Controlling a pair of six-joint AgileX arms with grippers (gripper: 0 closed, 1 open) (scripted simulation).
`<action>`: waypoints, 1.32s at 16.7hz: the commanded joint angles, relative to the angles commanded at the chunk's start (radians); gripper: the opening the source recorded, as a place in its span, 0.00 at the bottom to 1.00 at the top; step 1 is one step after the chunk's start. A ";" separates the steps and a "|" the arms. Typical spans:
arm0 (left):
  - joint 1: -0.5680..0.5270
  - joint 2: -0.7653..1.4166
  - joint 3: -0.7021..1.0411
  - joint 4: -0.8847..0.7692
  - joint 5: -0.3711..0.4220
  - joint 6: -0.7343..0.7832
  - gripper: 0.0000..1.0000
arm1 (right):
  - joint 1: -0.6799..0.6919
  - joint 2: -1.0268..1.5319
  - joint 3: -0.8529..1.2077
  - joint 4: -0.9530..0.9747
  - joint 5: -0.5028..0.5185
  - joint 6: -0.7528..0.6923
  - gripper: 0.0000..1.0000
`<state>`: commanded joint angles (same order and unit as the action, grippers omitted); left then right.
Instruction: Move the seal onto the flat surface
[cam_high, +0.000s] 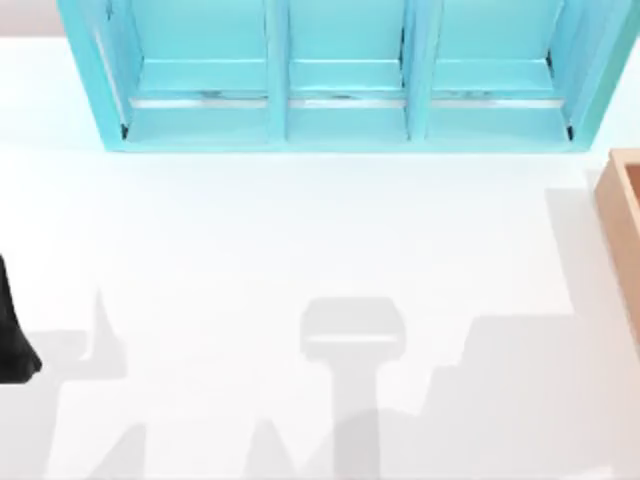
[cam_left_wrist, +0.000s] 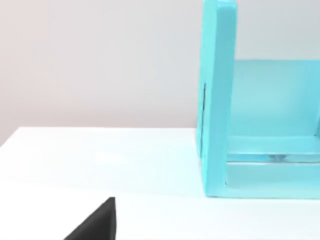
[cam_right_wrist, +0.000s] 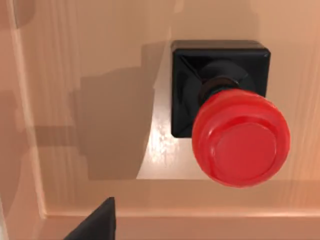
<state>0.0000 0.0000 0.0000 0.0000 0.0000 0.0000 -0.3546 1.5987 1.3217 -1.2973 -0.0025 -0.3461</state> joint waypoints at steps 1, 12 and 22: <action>0.000 0.000 0.000 0.000 0.000 0.000 1.00 | 0.000 0.005 -0.022 0.023 0.000 0.001 1.00; 0.000 0.000 0.000 0.000 0.000 0.000 1.00 | 0.001 0.081 -0.301 0.383 0.000 0.004 1.00; 0.000 0.000 0.000 0.000 0.000 0.000 1.00 | 0.001 0.081 -0.301 0.383 0.000 0.004 0.40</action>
<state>0.0000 0.0000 0.0000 0.0000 0.0000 0.0000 -0.3532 1.6799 1.0211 -0.9141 -0.0027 -0.3417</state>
